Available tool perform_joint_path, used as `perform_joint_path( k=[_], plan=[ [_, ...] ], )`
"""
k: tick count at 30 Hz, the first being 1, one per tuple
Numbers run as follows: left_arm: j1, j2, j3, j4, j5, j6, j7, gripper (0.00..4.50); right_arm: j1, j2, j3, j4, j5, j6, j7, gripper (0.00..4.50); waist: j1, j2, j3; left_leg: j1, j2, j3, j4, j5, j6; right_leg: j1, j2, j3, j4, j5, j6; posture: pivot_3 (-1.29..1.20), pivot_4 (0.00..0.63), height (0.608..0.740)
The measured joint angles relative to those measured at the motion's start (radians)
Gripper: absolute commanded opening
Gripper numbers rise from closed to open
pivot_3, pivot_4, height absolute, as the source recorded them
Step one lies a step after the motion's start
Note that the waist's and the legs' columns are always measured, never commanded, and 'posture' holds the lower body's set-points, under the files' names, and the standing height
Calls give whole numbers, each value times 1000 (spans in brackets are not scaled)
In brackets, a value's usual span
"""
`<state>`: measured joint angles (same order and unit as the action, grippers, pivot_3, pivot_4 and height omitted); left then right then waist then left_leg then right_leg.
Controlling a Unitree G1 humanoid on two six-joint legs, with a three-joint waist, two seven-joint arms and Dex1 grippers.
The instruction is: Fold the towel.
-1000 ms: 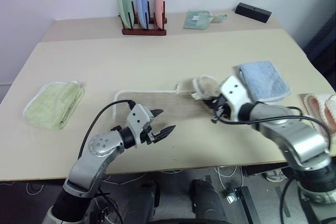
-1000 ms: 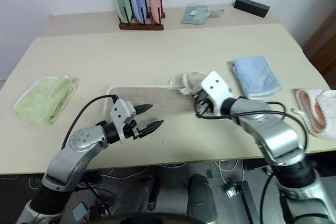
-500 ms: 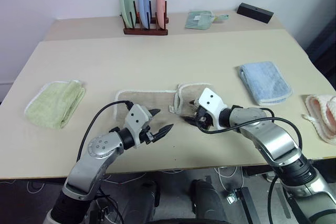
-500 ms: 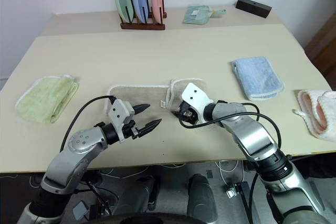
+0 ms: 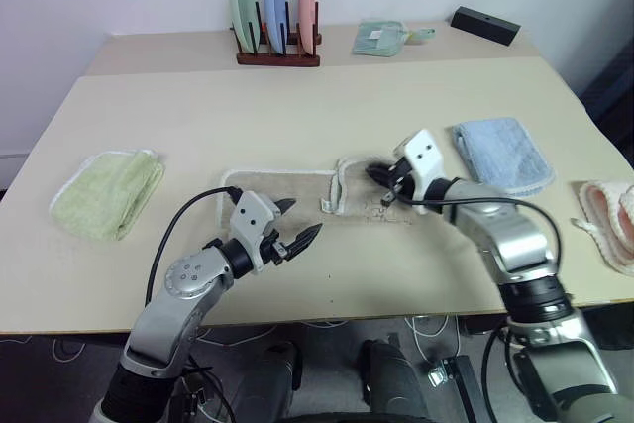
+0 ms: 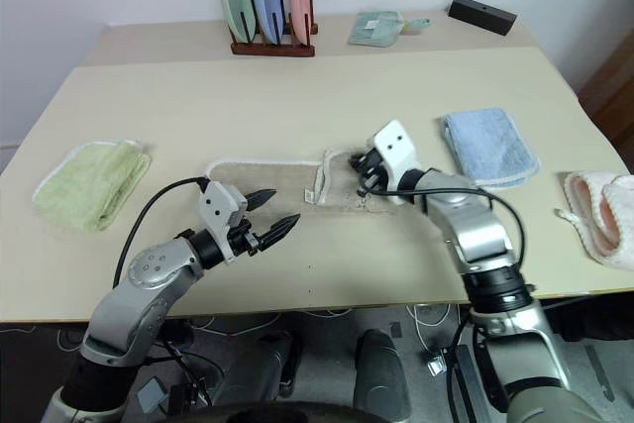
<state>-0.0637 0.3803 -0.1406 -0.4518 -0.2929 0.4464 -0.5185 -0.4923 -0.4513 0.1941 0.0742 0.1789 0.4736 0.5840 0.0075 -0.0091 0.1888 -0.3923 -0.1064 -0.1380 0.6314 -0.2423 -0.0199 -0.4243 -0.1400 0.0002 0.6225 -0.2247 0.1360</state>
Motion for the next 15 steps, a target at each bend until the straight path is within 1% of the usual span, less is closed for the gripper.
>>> perform_joint_path(
  k=[4,8,11,14,15],
  plan=[
    [34,1,9,-16,1,15,28,3425,2,15,30,49,-47,-77,25,59,-2,0,-1,0,0,0,0,0,0,0,1,1,0,0,0,0,150,740],
    [90,-14,52,-75,-16,60,76,3425,2,10,28,61,-62,-123,56,59,-4,0,-1,1,1,-1,0,0,0,0,2,1,0,0,-1,0,150,740],
    [150,-52,102,-135,-69,117,121,3425,-13,7,-9,64,-31,-135,101,871,-4,0,0,1,2,0,0,0,0,0,2,1,-1,0,-1,0,150,740],
    [236,-142,191,-207,-191,205,197,4220,-56,-45,-48,4,14,-152,194,2265,-3,0,0,0,2,-1,-1,0,0,0,2,1,-2,1,-1,0,150,740],
    [262,-171,220,-225,-240,230,224,4500,-70,-62,-54,-23,23,-158,221,2829,-2,0,0,0,2,-1,0,0,0,0,2,1,-2,1,-1,0,150,740]
  ],
)
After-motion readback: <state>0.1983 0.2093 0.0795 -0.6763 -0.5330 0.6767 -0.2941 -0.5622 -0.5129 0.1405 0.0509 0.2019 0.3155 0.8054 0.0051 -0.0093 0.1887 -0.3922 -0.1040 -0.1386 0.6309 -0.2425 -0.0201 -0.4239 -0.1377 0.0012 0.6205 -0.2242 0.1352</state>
